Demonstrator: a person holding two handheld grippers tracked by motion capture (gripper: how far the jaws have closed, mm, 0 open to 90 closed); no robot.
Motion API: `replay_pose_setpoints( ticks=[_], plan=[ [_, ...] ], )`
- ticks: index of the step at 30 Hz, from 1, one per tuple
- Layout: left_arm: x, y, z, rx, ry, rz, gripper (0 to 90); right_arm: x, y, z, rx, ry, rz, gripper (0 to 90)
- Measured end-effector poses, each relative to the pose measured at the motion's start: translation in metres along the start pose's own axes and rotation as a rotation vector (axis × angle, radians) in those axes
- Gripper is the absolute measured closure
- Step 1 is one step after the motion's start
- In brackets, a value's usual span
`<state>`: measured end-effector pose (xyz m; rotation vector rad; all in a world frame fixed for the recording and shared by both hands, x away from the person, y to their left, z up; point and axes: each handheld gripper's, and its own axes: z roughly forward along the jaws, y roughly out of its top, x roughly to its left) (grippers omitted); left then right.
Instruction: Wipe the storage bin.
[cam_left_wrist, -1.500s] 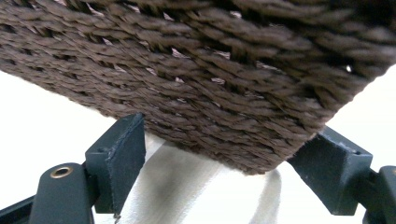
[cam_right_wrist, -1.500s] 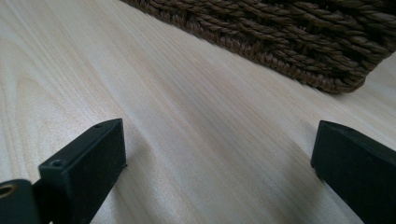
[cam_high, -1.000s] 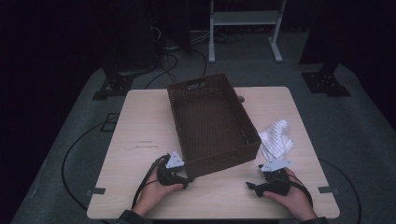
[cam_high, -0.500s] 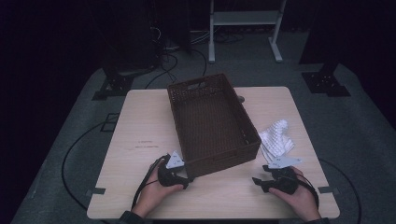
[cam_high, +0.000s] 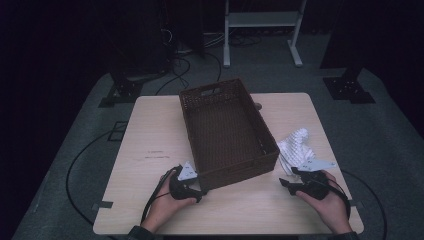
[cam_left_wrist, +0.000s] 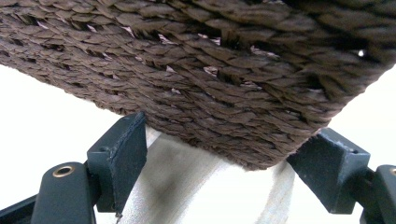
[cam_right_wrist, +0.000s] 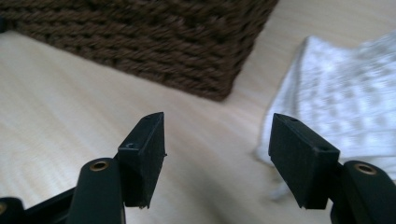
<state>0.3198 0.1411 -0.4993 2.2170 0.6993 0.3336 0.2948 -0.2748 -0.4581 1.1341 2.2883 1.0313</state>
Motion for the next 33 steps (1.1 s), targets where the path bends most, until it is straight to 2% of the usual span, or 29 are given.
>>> replay_pose_setpoints(
  ticks=[6, 10, 11, 14, 17, 20, 22, 25, 28, 33],
  plan=[
    [0.000, 0.000, 0.000, 0.000, 0.000, 0.000, 21.2, -0.017, 0.010, -0.004, -0.023, -0.070, 0.039, 34.9],
    [0.000, 0.000, 0.000, 0.000, 0.000, 0.000, 21.3, -0.027, 0.015, -0.002, -0.022, -0.097, 0.065, 34.4],
    [0.000, 0.000, 0.000, 0.000, 0.000, 0.000, 21.3, -0.034, 0.019, 0.000, -0.024, -0.115, 0.073, 34.2],
    [0.000, 0.000, 0.000, 0.000, -0.001, 0.000, 21.3, -0.042, 0.023, 0.005, -0.013, -0.148, 0.081, 33.8],
    [0.000, 0.000, 0.000, 0.001, -0.001, 0.000, 21.3, -0.049, 0.025, 0.009, -0.014, -0.157, 0.096, 33.1],
    [0.000, 0.000, 0.000, 0.000, -0.001, 0.000, 21.3, -0.060, 0.029, 0.017, -0.025, -0.176, 0.132, 33.2],
    [0.000, 0.000, 0.000, 0.000, -0.001, -0.001, 21.3, -0.066, 0.031, 0.022, -0.004, -0.189, 0.145, 32.5],
    [0.000, 0.000, 0.000, 0.000, -0.001, -0.001, 21.3, -0.073, 0.035, 0.026, -0.013, -0.204, 0.175, 32.7],
    [0.000, 0.000, 0.000, 0.000, -0.001, -0.001, 21.3, -0.080, 0.039, 0.032, -0.020, -0.213, 0.192, 32.4],
    [0.000, 0.000, 0.000, 0.000, -0.001, 0.000, 21.4, -0.089, 0.042, 0.048, -0.001, -0.236, 0.209, 29.9]
  ],
)
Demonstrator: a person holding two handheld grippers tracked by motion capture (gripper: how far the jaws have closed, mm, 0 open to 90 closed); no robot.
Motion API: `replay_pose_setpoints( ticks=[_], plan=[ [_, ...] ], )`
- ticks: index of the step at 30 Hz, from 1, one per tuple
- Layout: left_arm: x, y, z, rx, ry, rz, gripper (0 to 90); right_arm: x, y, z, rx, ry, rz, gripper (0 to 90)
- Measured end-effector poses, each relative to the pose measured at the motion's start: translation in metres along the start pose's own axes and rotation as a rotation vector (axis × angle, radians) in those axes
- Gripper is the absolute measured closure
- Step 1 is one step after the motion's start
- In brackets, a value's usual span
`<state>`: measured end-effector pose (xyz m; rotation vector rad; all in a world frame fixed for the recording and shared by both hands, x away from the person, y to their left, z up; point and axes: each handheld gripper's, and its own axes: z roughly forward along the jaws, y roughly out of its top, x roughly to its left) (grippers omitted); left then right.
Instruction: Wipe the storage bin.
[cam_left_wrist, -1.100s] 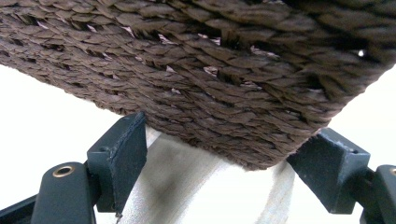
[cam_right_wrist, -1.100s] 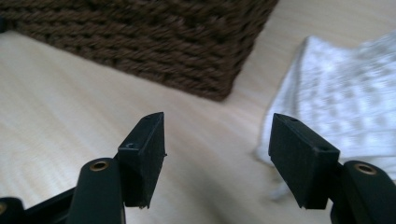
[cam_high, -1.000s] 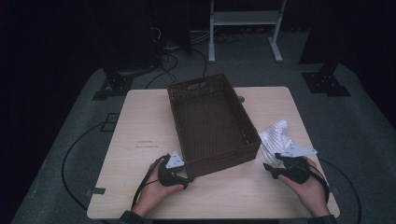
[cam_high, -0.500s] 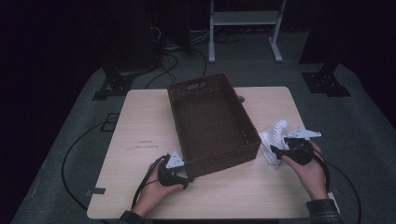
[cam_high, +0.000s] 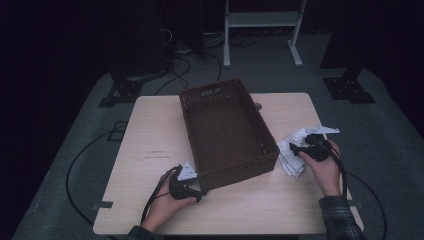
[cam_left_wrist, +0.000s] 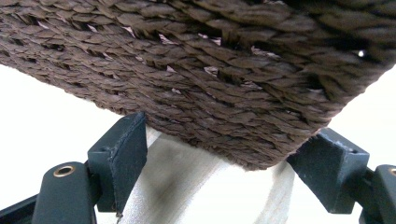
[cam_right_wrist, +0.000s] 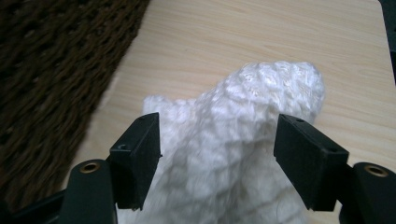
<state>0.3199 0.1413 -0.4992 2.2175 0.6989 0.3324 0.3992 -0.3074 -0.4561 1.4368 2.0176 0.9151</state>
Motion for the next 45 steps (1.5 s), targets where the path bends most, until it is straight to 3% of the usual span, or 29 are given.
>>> replay_pose_setpoints(
  ticks=[6, 12, 19, 22, 27, 29, 36, 45],
  plan=[
    [0.000, 0.000, 0.000, 0.000, 0.000, 0.000, 21.4, -0.005, -0.001, 0.025, 0.039, -0.016, 0.035, 30.0],
    [0.000, 0.000, 0.000, 0.000, 0.000, 0.000, 21.4, -0.001, -0.004, 0.043, 0.084, -0.010, 0.028, 29.1],
    [0.000, 0.000, 0.000, 0.000, 0.000, 0.000, 21.4, -0.002, -0.009, 0.047, 0.076, 0.025, 0.017, 26.6],
    [0.000, 0.000, 0.000, 0.000, 0.000, -0.001, 21.4, -0.002, -0.009, 0.046, 0.082, 0.023, 0.003, 35.5],
    [0.000, 0.000, 0.000, -0.001, 0.000, -0.002, 21.4, -0.002, -0.007, 0.041, 0.100, 0.016, 0.011, 68.4],
    [0.000, 0.000, 0.000, -0.003, 0.000, -0.004, 21.4, -0.002, -0.006, 0.039, 0.118, 0.020, 0.019, 75.3],
    [0.000, 0.000, 0.000, -0.003, 0.000, -0.004, 21.4, -0.007, -0.006, 0.031, 0.125, 0.057, 0.021, 76.7],
    [0.000, 0.000, 0.001, -0.005, 0.000, -0.006, 21.5, -0.008, -0.005, 0.003, 0.102, 0.069, 0.011, 76.9]
  ],
)
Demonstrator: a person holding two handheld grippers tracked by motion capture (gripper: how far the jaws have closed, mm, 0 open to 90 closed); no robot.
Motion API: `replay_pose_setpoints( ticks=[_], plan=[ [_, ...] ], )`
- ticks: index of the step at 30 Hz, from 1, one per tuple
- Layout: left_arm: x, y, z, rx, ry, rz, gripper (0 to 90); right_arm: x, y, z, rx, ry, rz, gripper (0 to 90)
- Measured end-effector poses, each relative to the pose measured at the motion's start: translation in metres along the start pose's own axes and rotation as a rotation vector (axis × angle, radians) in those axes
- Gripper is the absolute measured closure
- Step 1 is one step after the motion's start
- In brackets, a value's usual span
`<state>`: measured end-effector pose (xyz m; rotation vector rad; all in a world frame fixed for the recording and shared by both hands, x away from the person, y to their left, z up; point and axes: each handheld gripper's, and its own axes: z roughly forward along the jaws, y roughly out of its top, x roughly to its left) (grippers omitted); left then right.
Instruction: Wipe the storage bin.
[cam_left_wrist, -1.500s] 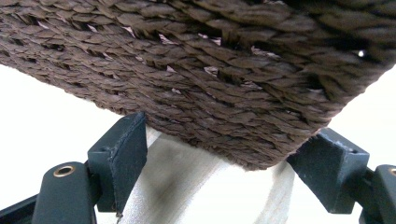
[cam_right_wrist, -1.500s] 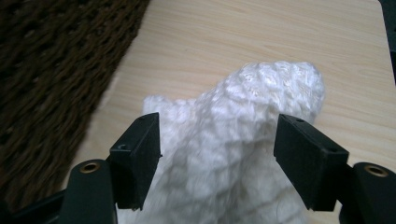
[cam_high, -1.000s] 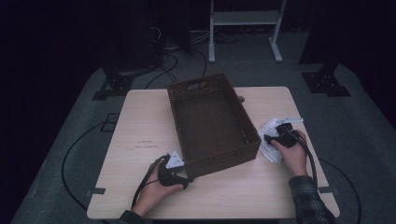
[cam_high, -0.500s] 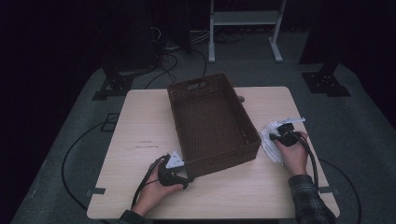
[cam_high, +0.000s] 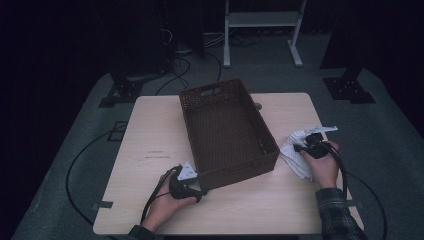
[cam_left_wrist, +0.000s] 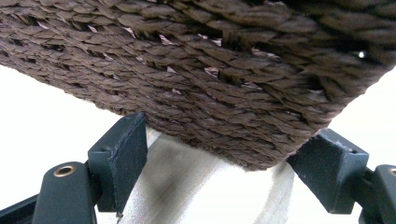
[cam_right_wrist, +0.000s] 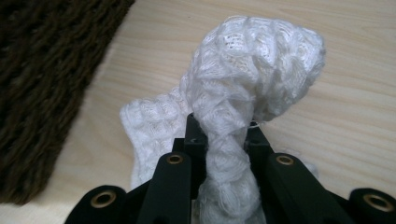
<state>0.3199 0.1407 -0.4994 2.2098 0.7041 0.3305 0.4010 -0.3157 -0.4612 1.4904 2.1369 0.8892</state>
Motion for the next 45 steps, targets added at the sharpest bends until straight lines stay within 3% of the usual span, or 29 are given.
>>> replay_pose_setpoints(
  ticks=[15, 21, 31, 45],
  plan=[
    [-0.001, 0.000, -0.001, -0.002, 0.003, 0.003, 23.0, 0.013, -0.017, -0.044, -0.034, 0.048, -0.023, 76.6],
    [-0.001, -0.001, -0.001, -0.002, 0.003, 0.002, 22.9, 0.021, -0.031, -0.057, -0.029, 0.090, -0.037, 76.5],
    [-0.001, -0.001, -0.001, -0.001, 0.002, 0.003, 23.0, 0.039, -0.041, -0.069, -0.023, 0.109, -0.092, 76.5],
    [0.001, 0.000, -0.001, 0.002, -0.008, 0.012, 23.2, 0.076, -0.051, -0.076, 0.003, 0.161, -0.177, 76.4]
  ],
)
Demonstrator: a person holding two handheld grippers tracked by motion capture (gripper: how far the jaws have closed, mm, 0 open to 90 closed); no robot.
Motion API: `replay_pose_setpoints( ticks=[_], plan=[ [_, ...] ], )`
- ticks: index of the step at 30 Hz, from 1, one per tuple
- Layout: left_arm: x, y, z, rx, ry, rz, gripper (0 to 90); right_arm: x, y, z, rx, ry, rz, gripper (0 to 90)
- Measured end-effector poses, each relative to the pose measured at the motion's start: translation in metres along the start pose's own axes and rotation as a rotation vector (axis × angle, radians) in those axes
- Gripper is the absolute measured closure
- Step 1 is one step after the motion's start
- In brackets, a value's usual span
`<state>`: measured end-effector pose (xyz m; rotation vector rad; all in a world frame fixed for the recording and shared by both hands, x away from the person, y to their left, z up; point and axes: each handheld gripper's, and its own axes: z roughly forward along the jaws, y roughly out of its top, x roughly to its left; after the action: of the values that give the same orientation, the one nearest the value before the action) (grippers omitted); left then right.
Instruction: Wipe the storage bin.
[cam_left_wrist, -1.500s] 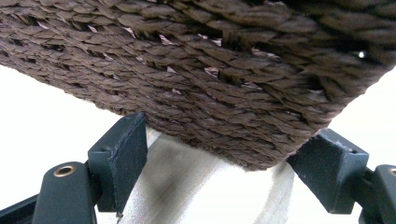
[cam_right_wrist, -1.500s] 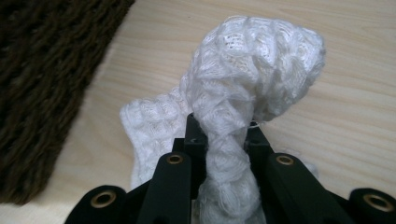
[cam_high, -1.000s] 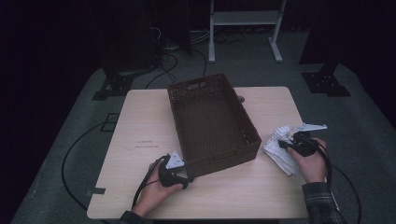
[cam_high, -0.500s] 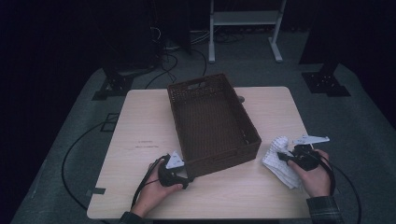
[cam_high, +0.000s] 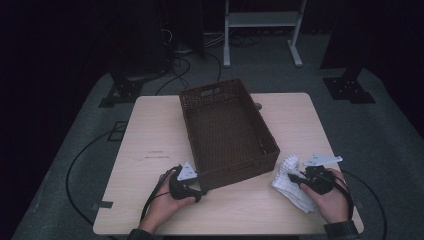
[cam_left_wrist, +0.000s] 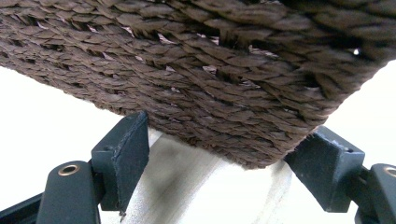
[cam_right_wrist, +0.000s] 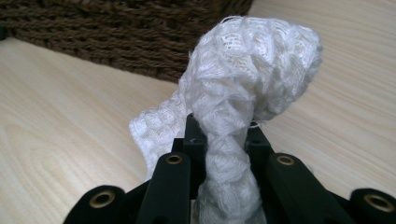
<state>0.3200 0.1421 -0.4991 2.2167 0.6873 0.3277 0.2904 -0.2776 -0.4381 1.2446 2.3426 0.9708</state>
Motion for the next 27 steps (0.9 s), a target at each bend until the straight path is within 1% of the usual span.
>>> replay_pose_setpoints(
  ticks=[4, 6, 8, 11, 14, 19, 23, 27],
  plan=[
    [0.000, 0.000, 0.000, 0.000, 0.000, 0.001, 23.2, 0.005, 0.002, 0.002, -0.003, 0.011, -0.017, 76.4],
    [0.000, 0.000, 0.000, 0.000, -0.001, 0.001, 23.2, 0.007, 0.002, 0.002, -0.003, 0.016, -0.016, 76.4],
    [0.000, 0.000, 0.000, 0.000, -0.001, 0.002, 23.2, 0.009, 0.004, 0.002, -0.014, 0.025, -0.016, 76.5],
    [0.000, -0.001, -0.001, -0.004, -0.002, 0.002, 24.0, 0.014, 0.009, 0.001, -0.023, 0.022, -0.034, 76.4],
    [0.000, -0.001, -0.001, -0.003, -0.004, 0.000, 24.2, 0.017, 0.015, -0.003, -0.044, 0.023, -0.041, 76.5],
    [0.001, -0.001, -0.001, 0.000, -0.005, 0.004, 24.2, 0.018, 0.023, -0.007, -0.078, 0.043, -0.042, 76.5],
    [0.001, -0.001, -0.001, 0.000, -0.006, 0.004, 24.2, 0.016, 0.027, -0.003, -0.081, 0.049, -0.049, 76.5],
    [0.000, -0.001, -0.001, -0.003, -0.006, 0.001, 24.3, 0.014, 0.029, 0.001, -0.076, 0.054, -0.044, 76.5]
  ],
)
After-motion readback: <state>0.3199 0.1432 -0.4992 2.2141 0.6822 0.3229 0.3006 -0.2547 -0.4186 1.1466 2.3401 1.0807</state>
